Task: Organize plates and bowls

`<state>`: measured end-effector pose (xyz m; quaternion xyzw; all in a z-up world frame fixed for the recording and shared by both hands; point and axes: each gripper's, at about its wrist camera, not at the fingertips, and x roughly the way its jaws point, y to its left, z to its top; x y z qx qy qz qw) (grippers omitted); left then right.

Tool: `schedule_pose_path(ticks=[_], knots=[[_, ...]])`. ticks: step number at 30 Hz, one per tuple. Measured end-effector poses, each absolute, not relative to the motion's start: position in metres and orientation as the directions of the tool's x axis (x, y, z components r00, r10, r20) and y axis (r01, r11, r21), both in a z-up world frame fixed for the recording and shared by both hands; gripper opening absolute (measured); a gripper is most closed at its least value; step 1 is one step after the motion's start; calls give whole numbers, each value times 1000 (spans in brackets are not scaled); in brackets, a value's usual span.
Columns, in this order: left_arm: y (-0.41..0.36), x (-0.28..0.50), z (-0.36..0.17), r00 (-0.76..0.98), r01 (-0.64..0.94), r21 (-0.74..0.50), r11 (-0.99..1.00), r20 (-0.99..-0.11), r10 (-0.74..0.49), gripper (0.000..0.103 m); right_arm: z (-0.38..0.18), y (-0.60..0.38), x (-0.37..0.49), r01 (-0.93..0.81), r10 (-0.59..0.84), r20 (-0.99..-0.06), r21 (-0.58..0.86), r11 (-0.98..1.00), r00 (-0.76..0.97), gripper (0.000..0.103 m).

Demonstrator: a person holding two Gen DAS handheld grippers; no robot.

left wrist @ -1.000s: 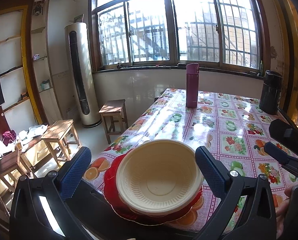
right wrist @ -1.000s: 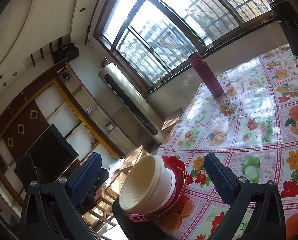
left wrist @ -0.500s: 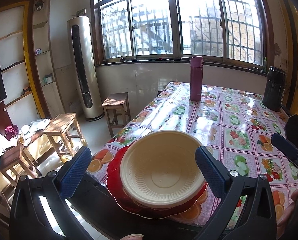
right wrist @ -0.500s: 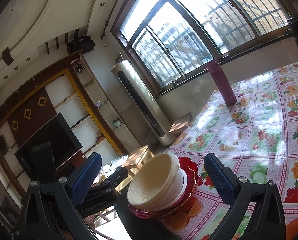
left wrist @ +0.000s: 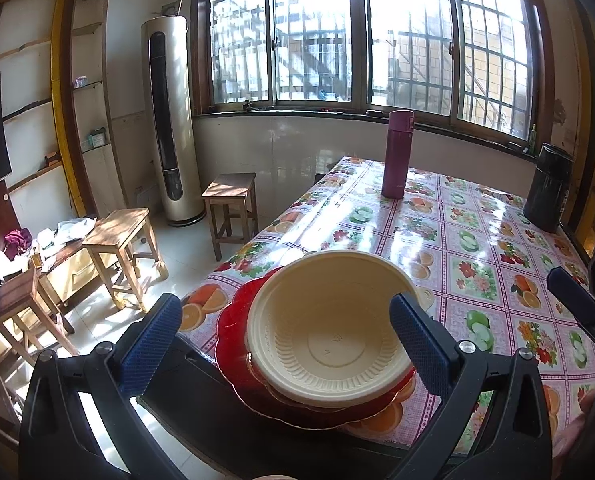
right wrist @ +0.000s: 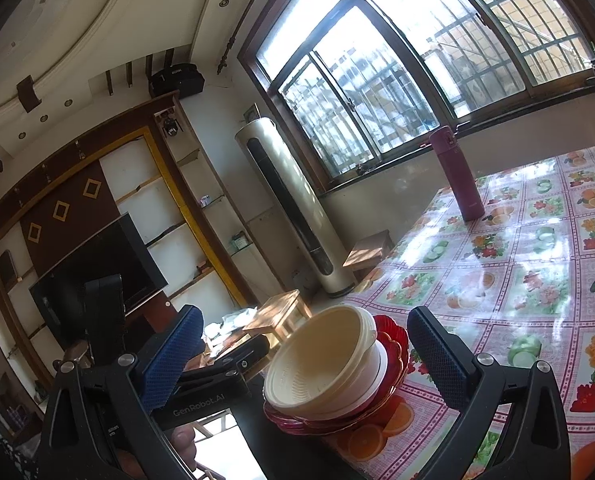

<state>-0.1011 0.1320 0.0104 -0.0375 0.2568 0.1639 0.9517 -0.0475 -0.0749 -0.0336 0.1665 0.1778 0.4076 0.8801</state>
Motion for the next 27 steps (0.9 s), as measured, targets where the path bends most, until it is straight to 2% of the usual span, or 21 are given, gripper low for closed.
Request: schedule_pose_path(ticks=[13,20,27], knots=[[140,-103,5,795,-360,28,932,-514,323,103,-36,-60,-50,-665,776,-207,415,621,596,103],[151,-110,2,777,-410,31,911,-512,367,103,-40,-50,-54,-611,702,-250,357,707,667,103],[149,-116,1,777,-424,49,904,-493,391,103,-50,-51,-46,-517,634,-300,386,764,713,103]])
